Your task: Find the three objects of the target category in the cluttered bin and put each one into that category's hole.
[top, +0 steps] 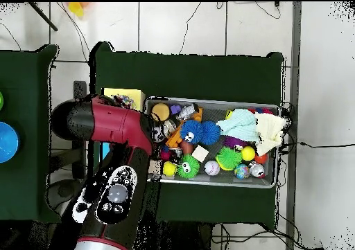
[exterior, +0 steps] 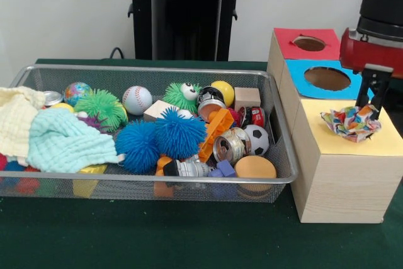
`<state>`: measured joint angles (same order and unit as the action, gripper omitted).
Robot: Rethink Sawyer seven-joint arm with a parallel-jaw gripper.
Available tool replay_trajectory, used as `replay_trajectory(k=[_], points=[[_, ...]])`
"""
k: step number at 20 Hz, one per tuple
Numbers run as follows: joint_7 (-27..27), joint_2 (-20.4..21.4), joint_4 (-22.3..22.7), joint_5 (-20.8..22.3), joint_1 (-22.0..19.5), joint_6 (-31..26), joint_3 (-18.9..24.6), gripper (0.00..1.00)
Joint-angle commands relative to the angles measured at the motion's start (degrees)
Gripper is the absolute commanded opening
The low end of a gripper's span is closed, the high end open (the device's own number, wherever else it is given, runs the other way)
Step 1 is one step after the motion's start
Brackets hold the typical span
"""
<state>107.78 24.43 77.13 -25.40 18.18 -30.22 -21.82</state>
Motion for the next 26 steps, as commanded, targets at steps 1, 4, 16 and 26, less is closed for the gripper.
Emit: replay_trajectory(k=[1,4,16,26], points=[[10.8,-4.5,-0.4,-1.5,-2.9,3.0,7.9,0.0],[11.4,-6.2,-1.6,-1.4,-2.5,2.3,7.7,0.0],[11.8,-7.9,-2.4,-1.7,-2.2,2.8,7.7,0.0],[13.2,-6.0,-0.1,-1.7,-1.3,0.9,6.2,0.0]])
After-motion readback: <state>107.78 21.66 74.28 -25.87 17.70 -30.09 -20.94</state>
